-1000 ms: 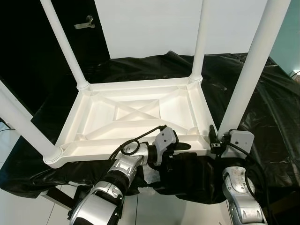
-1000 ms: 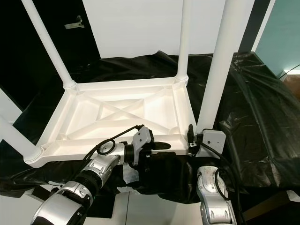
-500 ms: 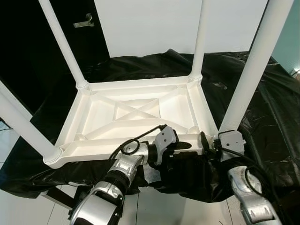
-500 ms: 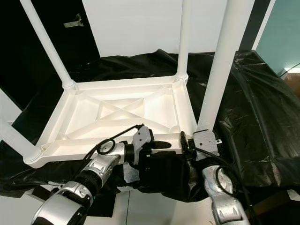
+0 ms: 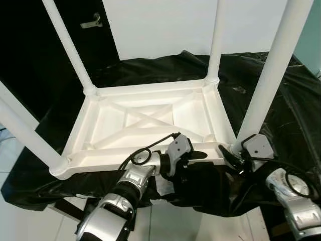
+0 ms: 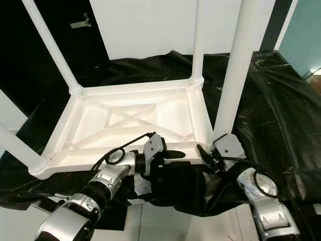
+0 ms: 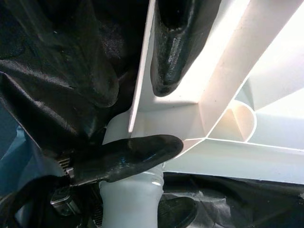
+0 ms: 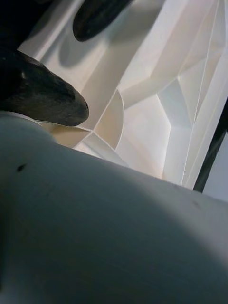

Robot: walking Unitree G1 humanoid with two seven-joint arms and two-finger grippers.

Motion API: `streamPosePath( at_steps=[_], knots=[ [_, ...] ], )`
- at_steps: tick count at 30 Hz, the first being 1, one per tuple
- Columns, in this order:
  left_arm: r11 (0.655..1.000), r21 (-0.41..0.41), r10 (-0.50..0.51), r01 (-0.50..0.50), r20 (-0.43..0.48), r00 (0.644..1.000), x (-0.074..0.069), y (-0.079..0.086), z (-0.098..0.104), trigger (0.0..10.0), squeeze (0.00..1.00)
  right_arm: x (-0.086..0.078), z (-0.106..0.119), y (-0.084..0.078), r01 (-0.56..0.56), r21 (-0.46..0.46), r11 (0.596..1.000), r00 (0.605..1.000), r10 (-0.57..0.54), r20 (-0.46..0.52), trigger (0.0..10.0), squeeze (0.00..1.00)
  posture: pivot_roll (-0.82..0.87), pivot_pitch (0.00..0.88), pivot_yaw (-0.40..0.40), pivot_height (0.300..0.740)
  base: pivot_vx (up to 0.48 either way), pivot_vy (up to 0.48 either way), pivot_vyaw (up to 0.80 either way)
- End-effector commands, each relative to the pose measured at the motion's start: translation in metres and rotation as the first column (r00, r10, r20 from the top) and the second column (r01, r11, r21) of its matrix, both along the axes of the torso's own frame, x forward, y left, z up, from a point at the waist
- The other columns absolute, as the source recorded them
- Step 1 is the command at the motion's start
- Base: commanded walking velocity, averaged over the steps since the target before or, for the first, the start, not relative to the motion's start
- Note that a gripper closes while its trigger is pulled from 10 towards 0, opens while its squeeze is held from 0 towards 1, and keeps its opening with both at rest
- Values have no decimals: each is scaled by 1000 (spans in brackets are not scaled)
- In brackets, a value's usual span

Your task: Building children table

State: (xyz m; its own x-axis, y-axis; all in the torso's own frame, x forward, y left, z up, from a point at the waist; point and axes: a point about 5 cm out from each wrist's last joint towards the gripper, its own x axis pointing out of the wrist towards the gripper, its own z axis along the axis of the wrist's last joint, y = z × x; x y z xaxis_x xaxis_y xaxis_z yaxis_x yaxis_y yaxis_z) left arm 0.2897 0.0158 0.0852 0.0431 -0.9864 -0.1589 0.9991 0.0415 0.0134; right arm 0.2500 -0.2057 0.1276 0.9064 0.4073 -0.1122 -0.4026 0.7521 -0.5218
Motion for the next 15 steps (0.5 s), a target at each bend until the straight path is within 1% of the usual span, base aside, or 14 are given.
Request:
streamPosePath(
  at_steps=[1, 4, 6, 9, 10, 12, 13, 14, 15],
  knots=[
    [986, 113, -112, 126, -116, 987, -23, 2, -31, 10000, 0, 5, 6, -13, 17, -129, 991, 1000, -17, -3, 0, 0, -189, 0, 82, 740, 0, 0, 0],
    [985, 115, -113, 126, -116, 987, -23, 3, -31, 10000, 0, 6, 6, -16, 20, -140, 990, 1000, -22, -16, 0, 0, -189, 0, 82, 740, 0, 0, 0],
    [985, 116, -112, 125, -117, 987, -22, 3, -31, 10000, 0, 6, 4, -15, 36, -112, 993, 999, -39, -31, 0, 0, -188, 0, 82, 740, 0, 0, 0],
    [985, 116, -112, 125, -117, 987, -23, 3, -32, 10000, 0, 8, -3, -9, 98, -30, 995, 994, -100, -54, 0, 0, -185, 1, 78, 740, 0, 0, 0],
    [985, 116, -112, 125, -117, 987, -23, 3, -32, 10000, 0, 8, -3, -9, 98, -30, 995, 994, -100, -54, 0, 0, -185, 1, 78, 740, 0, 0, 0],
    [986, 115, -111, 125, -118, 987, -23, 3, -32, 10000, 0, 11, -9, -1, 178, 71, 981, 982, -173, -73, 0, 0, -185, 1, 77, 740, 0, 0, 0],
    [986, 115, -111, 125, -118, 987, -23, 3, -32, 10000, 0, 11, -9, -1, 178, 71, 981, 982, -173, -73, 0, 0, -185, 1, 77, 740, 0, 0, 0],
    [986, 114, -111, 125, -119, 987, -23, 3, -32, 10000, 0, 12, -13, 2, 243, 127, 962, 969, -234, -82, 0, 0, -186, 1, 74, 740, 0, 0, 0],
    [986, 114, -111, 125, -119, 987, -23, 3, -32, 10000, 0, 12, -13, 2, 243, 127, 962, 969, -234, -82, 0, 0, -186, 1, 74, 740, 0, 0, 0]
  ],
)
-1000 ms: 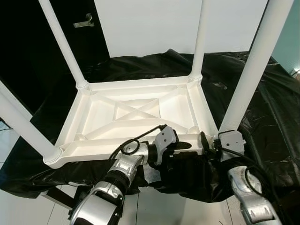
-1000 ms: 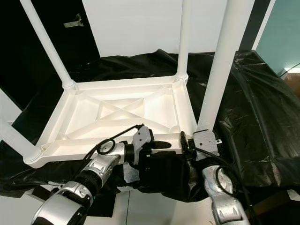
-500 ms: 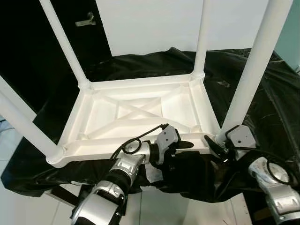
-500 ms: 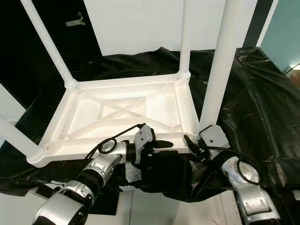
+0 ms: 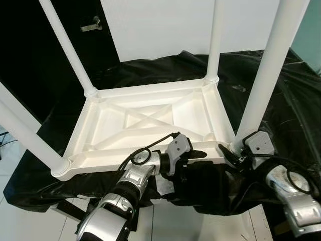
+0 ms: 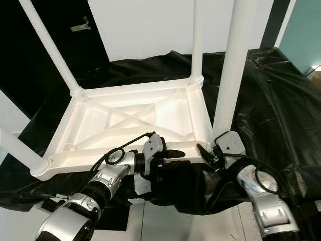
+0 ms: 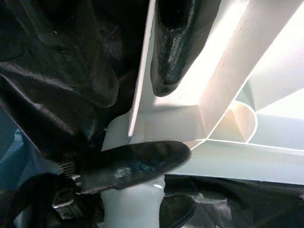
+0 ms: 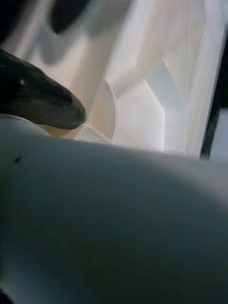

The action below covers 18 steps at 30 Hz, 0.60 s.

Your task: Building children table

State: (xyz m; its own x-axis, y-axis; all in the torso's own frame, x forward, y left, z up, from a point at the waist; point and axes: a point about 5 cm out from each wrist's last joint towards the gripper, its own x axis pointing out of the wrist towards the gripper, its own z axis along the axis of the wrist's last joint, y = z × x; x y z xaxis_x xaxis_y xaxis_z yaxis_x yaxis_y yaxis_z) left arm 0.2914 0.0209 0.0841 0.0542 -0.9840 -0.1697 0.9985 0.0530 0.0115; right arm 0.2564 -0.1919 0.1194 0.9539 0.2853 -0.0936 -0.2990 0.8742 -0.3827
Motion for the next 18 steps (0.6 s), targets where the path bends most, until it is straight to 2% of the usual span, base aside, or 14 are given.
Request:
streamPosePath(
  at_steps=[1, 2, 4, 6, 9, 10, 11, 13, 15, 18],
  knots=[
    [986, 101, -123, 135, -119, 985, -25, -2, -31, 10000, 0, 7, -8, -9, 134, 15, 991, 990, -133, -39, 0, 0, -186, 2, 74, 740, 0, 0, 0],
    [986, 100, -122, 134, -119, 985, -26, -3, -31, 10000, 0, 5, -15, 1, 182, 96, 979, 982, -176, -67, 0, 0, -182, 3, 72, 740, 0, 0, 0],
    [986, 100, -122, 134, -119, 985, -26, -3, -31, 10000, 0, 5, -15, 1, 182, 96, 979, 982, -176, -67, 0, 0, -182, 3, 72, 740, 0, 0, 0],
    [986, 97, -122, 134, -120, 985, -26, -3, -32, 10000, 0, 2, -24, 19, 233, 196, 952, 970, -214, -115, 0, 0, -184, 6, 71, 740, 0, 0, 0],
    [986, 96, -122, 134, -122, 985, -26, -4, -32, 10000, 0, 2, -25, 28, 265, 250, 931, 963, -242, -117, 0, 0, -188, 8, 72, 740, 0, 0, 0],
    [986, 96, -122, 135, -124, 985, -27, -4, -32, 10000, 0, 3, -17, 35, 286, 328, 900, 957, -281, -63, 0, 0, -188, 10, 73, 740, 0, 0, 0],
    [986, 95, -125, 137, -127, 984, -27, -5, -33, 10000, 0, 3, 7, 43, 261, 458, 850, 941, -330, 77, 0, 0, -185, 11, 72, 740, 0, 0, 0],
    [986, 95, -125, 137, -127, 984, -27, -5, -33, 10000, 0, 3, 7, 43, 261, 458, 850, 941, -330, 77, 0, 0, -185, 11, 72, 740, 0, 0, 0],
    [986, 95, -126, 138, -126, 984, -27, -6, -32, 10000, 0, 4, 20, 46, 209, 443, 872, 938, -307, 162, 0, 0, -181, 12, 69, 740, 0, 0, 0],
    [986, 94, -126, 138, -126, 984, -27, -6, -32, 10000, 0, 5, 21, 46, 203, 421, 884, 938, -299, 176, 0, 0, -180, 12, 69, 740, 0, 0, 0]
  ],
)
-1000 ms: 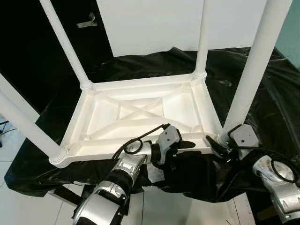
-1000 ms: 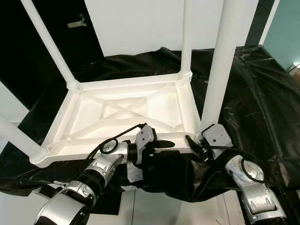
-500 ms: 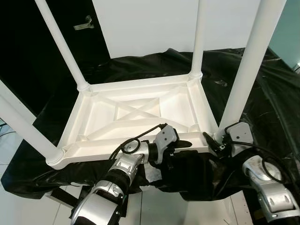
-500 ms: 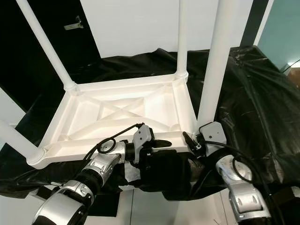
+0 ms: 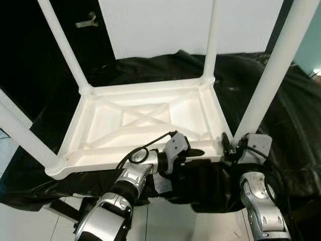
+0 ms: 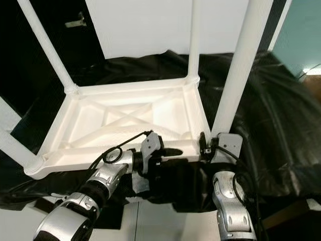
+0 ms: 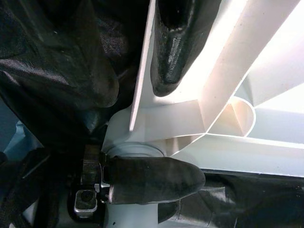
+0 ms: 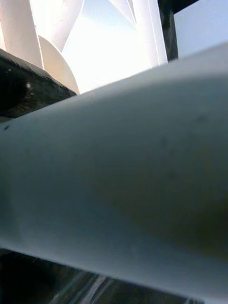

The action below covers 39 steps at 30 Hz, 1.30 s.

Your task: Building children table

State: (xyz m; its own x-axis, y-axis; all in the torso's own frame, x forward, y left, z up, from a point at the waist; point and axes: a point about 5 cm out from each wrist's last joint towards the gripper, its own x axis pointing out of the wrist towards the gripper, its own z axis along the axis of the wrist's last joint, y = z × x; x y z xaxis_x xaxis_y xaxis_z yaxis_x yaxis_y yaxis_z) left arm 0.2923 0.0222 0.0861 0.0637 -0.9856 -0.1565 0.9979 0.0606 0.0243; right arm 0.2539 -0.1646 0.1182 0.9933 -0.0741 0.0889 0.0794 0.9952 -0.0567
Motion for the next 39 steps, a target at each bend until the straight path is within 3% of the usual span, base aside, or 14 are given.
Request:
streamPosePath(
  at_steps=[1, 3, 4, 5, 6, 12, 13, 17, 18, 24, 27, 28, 29, 39],
  knots=[
    [984, 105, -130, 146, -140, 982, -28, -7, -34, 10000, 0, 8, 22, 16, -61, 11, 998, 992, 60, 114, 0, 0, -177, 11, 67, 740, 0, 0, 0],
    [984, 105, -128, 143, -140, 982, -28, -7, -34, 10000, 0, 10, 21, 12, -39, -3, 999, 994, 39, 104, 0, 0, -172, 10, 64, 740, 0, 0, 0],
    [985, 105, -124, 139, -141, 982, -28, -6, -35, 10000, 0, 11, 19, 10, -14, -14, 1000, 995, 15, 94, 6824, 0, -170, 9, 63, 740, 0, 0, 0],
    [985, 105, -124, 139, -141, 982, -28, -6, -35, 10000, 0, 11, 19, 10, -14, -14, 1000, 995, 15, 94, 6824, 0, -170, 9, 63, 740, 0, 0, 0],
    [985, 104, -121, 136, -142, 983, -29, -5, -35, 10000, 0, 11, 18, 9, 2, -24, 1000, 996, 0, 85, 10000, 0, -170, 9, 63, 740, 0, 0, 0],
    [986, 105, -117, 132, -142, 983, -29, -4, -36, 10000, 0, 11, 15, 12, 6, -56, 998, 997, -2, 73, 10000, 31, -170, 7, 63, 740, 0, 0, 0],
    [986, 105, -116, 132, -141, 983, -28, -4, -36, 10000, 0, 10, 14, 13, -18, -57, 998, 998, 22, 66, 10000, 1000, -174, 7, 65, 740, 0, 0, 0],
    [985, 105, -119, 134, -139, 983, -28, -5, -35, 10000, 0, 11, 13, 16, -69, -131, 989, 997, 75, 36, 10000, 1000, -182, 6, 68, 740, 0, 0, 0],
    [985, 105, -121, 136, -138, 983, -28, -5, -35, 10000, 0, 12, 11, 16, -90, -184, 979, 996, 93, 8, 10000, 0, -184, 6, 69, 740, 0, 0, 0],
    [985, 105, -124, 139, -138, 983, -28, -6, -35, 10000, 0, 14, 11, 15, -110, -271, 956, 994, 110, -16, 10000, 0, -184, 6, 69, 740, 0, 0, 0],
    [985, 105, -125, 140, -138, 983, -28, -6, -34, 10000, 0, 16, 18, 12, -119, -395, 911, 992, 127, -5, 10000, 0, -189, 5, 68, 740, 0, 0, 0],
    [985, 105, -125, 140, -137, 983, -28, -6, -34, 10000, 0, 16, 22, 12, -122, -469, 875, 990, 139, 1, 10000, 0, -189, 4, 68, 740, 0, 0, 0],
    [985, 104, -124, 139, -138, 983, -28, -7, -34, 10000, 0, 16, 28, 12, -141, -600, 788, 983, 181, 8, 10000, 0, -189, 5, 65, 740, 0, 0, 0],
    [985, 103, -124, 139, -140, 982, -28, -8, -35, 10000, 0, 15, 27, 3, -280, -654, 703, 951, 294, -92, 10000, 0, -191, 3, 66, 740, 0, 0, 0]
  ],
)
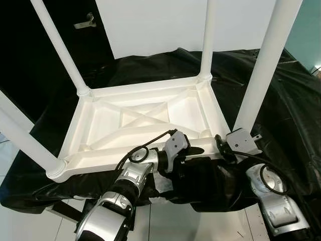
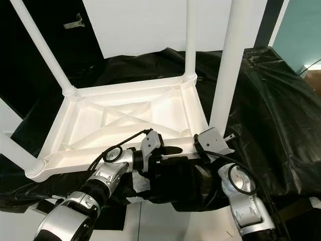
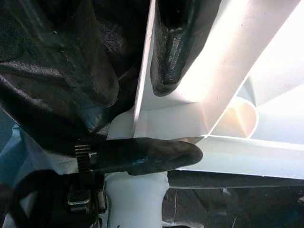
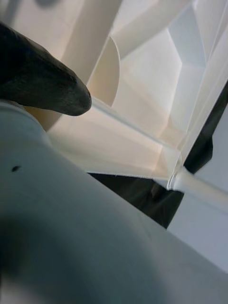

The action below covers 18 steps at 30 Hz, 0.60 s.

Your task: Building children table

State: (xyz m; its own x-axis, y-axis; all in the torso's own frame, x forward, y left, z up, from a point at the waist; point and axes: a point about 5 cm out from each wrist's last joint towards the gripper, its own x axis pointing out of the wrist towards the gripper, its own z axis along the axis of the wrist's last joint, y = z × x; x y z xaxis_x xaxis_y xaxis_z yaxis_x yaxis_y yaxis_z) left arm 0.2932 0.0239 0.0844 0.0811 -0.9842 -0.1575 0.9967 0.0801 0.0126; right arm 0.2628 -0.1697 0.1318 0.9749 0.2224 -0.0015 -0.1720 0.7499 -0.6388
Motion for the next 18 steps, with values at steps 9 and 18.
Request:
streamPosePath(
  at_steps=[9, 18],
  knots=[
    [983, 102, -142, 156, -126, 982, -28, -8, -32, 10000, 0, 5, 7, 6, -27, 241, 970, 994, 51, -96, 0, 0, -186, 0, 66, 740, 0, 0, 0],
    [982, 107, -143, 157, -127, 982, -27, -7, -32, 10000, 0, 4, 22, 2, 148, 628, 764, 979, -205, 19, 0, 0, -183, 0, 73, 740, 0, 0, 0]
  ],
)
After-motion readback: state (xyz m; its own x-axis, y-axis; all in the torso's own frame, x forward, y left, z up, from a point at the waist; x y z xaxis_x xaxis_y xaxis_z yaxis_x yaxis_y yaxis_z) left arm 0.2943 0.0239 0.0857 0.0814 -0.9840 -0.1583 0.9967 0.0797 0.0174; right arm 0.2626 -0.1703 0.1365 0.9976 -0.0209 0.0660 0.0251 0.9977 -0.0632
